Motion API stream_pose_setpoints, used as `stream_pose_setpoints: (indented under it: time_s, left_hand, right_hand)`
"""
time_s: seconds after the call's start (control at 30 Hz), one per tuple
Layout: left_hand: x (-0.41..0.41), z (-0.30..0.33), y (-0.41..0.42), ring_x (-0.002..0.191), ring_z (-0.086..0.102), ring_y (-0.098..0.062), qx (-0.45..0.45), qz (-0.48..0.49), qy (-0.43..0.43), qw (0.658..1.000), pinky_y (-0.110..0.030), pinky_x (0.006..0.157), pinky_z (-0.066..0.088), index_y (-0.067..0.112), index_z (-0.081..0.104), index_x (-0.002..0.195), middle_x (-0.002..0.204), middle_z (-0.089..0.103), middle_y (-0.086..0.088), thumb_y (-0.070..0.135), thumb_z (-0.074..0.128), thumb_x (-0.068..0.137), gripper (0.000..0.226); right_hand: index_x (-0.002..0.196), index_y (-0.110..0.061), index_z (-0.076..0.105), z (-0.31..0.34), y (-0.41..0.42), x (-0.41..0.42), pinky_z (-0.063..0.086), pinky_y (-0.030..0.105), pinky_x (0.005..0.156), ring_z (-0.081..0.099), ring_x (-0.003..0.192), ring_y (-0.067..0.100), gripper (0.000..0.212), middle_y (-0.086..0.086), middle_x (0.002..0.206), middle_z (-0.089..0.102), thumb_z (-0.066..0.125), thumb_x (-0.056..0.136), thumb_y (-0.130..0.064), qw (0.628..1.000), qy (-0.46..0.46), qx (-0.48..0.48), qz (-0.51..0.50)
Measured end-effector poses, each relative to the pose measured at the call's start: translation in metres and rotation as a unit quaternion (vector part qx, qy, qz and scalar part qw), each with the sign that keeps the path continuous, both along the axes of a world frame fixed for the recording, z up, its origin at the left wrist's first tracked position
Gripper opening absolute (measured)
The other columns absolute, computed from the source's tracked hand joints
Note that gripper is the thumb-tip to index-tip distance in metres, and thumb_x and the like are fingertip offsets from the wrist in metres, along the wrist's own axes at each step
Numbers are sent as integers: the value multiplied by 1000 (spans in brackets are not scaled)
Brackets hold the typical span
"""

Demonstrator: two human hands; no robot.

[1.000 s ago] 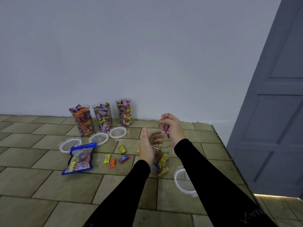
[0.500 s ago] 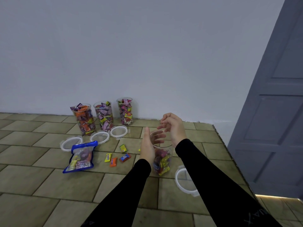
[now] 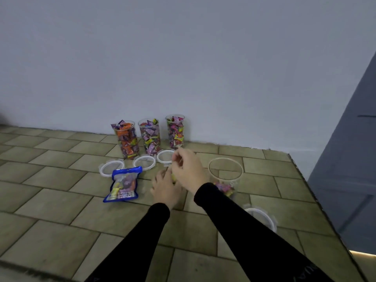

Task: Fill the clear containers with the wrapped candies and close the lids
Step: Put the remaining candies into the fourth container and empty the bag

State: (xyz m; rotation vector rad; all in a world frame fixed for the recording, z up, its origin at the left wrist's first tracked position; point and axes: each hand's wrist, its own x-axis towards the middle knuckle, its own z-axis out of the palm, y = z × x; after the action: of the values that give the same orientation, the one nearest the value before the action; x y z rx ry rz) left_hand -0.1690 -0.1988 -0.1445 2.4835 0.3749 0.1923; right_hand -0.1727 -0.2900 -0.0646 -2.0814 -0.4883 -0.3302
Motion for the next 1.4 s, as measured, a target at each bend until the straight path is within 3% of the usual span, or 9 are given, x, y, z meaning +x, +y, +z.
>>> stream_pose_setpoints:
  time_s: [0.1,0.23,0.47,0.63,0.83,1.03,1.23,1.4]
  left_hand:
    - [-3,-11,21,146,9,-32,54,-9,63,996,-52,114,12,29,21,151,160,11,-5,40,37,98,56]
    - [3,-25,37,144,13,-30,114,-32,70,990,-50,112,17,30,24,150,158,16,-5,60,33,96,62]
    - [29,-36,49,136,26,-27,170,-95,56,979,-43,107,23,32,22,150,150,25,-6,72,34,88,75]
    - [42,-39,51,127,33,-26,194,-137,28,971,-38,101,30,26,32,146,136,35,-9,59,34,96,60]
    - [57,-33,47,112,52,-29,241,-172,33,955,-35,85,41,10,43,125,127,48,-14,31,33,104,32]
    - [52,-31,43,106,59,-27,289,-161,34,943,-33,80,45,8,43,121,123,53,-13,18,28,104,24]
    - [57,-22,49,105,61,-34,195,-155,84,965,-39,80,45,4,44,119,118,60,-20,7,28,102,23]
    - [56,-19,51,111,58,-35,56,-117,95,987,-39,87,45,-1,49,119,120,59,-20,14,38,102,25]
  right_hand:
    - [94,-9,59,-41,13,10,44,35,85,51,91,23,13,8,103,51,50,85,-7,995,66,-65,-39]
    - [113,-15,55,-76,9,22,34,38,103,38,121,27,28,8,124,43,52,85,-13,970,145,-161,-111]
    - [131,-24,43,-102,10,40,26,35,104,31,129,25,43,7,136,33,52,90,-24,934,151,-259,-195]
    - [124,-24,47,-115,9,50,29,37,100,36,120,26,28,7,130,39,34,100,-30,917,135,-306,-217]
    - [115,-16,50,-112,21,68,36,37,87,46,110,31,23,12,119,49,34,102,-24,922,125,-345,-126]
    - [116,-7,50,-98,27,73,44,37,80,58,107,32,25,16,119,59,31,103,-19,900,122,-407,-99]
    - [116,-5,60,-67,39,66,47,36,85,60,111,31,29,14,120,62,37,101,-14,894,137,-418,-85]
    - [109,-3,63,-29,41,57,48,34,80,62,106,30,25,15,115,64,43,101,-15,920,126,-355,-113]
